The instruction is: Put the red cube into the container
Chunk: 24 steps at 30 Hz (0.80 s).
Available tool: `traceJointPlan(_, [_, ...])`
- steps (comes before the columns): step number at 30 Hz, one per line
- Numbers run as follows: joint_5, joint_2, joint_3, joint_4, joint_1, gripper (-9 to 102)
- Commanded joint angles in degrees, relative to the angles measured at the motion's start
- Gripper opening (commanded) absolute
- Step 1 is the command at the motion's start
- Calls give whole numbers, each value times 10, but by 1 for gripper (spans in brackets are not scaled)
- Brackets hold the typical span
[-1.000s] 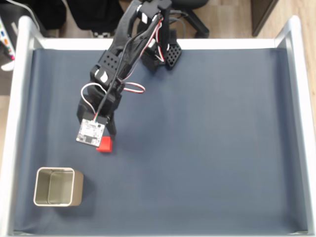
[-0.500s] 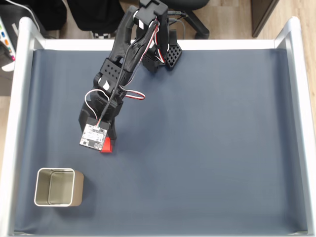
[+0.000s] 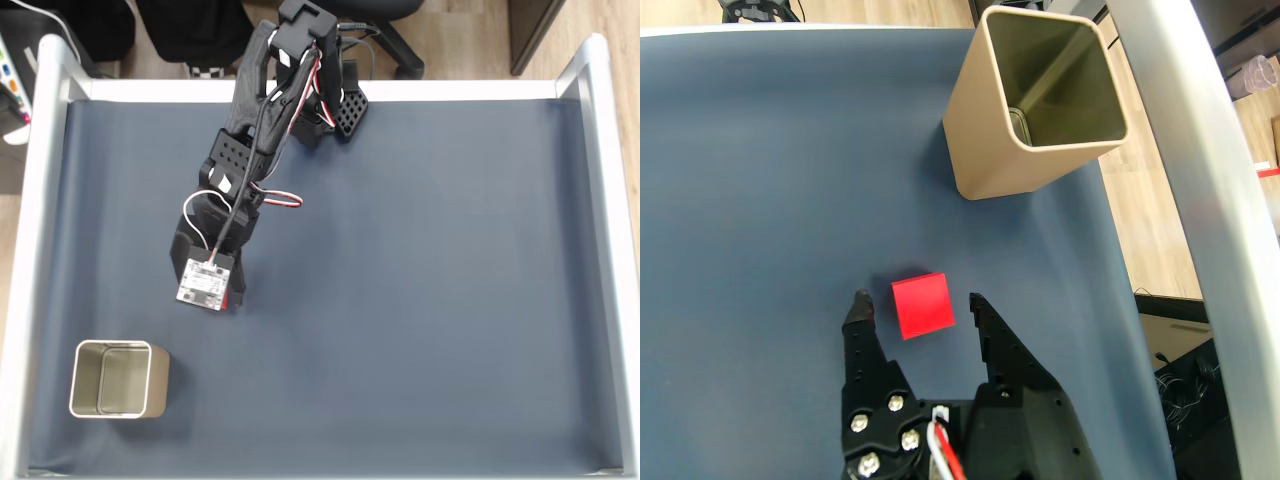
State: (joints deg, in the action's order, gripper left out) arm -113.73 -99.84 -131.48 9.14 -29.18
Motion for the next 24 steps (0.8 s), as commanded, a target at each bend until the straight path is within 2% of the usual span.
traceJointPlan(1, [0, 2, -1, -25, 3, 33])
traceJointPlan(15, [13, 42, -12, -77, 3, 29])
traceJointPlan(20, [20, 45, -18, -89, 6, 22])
traceJointPlan(24, [28, 44, -21, -90, 11, 9])
